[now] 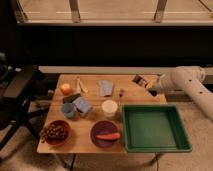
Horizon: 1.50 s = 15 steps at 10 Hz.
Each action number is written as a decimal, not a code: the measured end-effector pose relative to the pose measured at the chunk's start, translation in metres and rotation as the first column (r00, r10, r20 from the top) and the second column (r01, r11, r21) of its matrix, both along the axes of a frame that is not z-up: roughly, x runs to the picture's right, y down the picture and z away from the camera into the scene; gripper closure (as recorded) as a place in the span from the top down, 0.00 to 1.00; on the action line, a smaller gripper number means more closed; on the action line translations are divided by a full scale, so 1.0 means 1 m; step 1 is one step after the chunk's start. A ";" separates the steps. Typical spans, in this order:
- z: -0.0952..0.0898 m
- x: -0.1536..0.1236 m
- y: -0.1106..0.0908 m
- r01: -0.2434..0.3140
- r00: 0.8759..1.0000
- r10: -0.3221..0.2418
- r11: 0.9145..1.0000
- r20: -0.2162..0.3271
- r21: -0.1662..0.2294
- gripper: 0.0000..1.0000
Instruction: Place brush in tray
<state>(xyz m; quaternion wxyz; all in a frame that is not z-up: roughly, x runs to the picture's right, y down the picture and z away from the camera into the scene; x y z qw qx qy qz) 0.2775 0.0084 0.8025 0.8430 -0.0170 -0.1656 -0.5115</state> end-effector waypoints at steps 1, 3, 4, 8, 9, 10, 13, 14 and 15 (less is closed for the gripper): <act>0.000 -0.001 0.000 0.001 1.000 -0.001 1.000 0.001 -0.001 0.00; 0.000 0.000 0.000 0.000 1.000 0.000 1.000 0.000 0.000 0.00; 0.000 0.001 0.000 -0.001 1.000 0.001 1.000 -0.001 0.000 0.00; -0.012 -0.009 0.014 0.051 0.998 -0.052 0.999 0.036 0.014 0.00; -0.026 -0.013 0.028 0.080 0.995 -0.081 0.996 0.058 0.028 0.00; -0.041 -0.016 0.043 0.097 0.992 -0.100 0.994 0.078 0.042 0.00; -0.084 -0.018 0.088 0.135 0.978 -0.145 0.988 0.148 0.080 0.00; -0.096 -0.016 0.100 0.140 0.972 -0.155 0.985 0.174 0.098 0.00; -0.107 -0.015 0.112 0.150 0.963 -0.171 0.982 0.209 0.112 0.00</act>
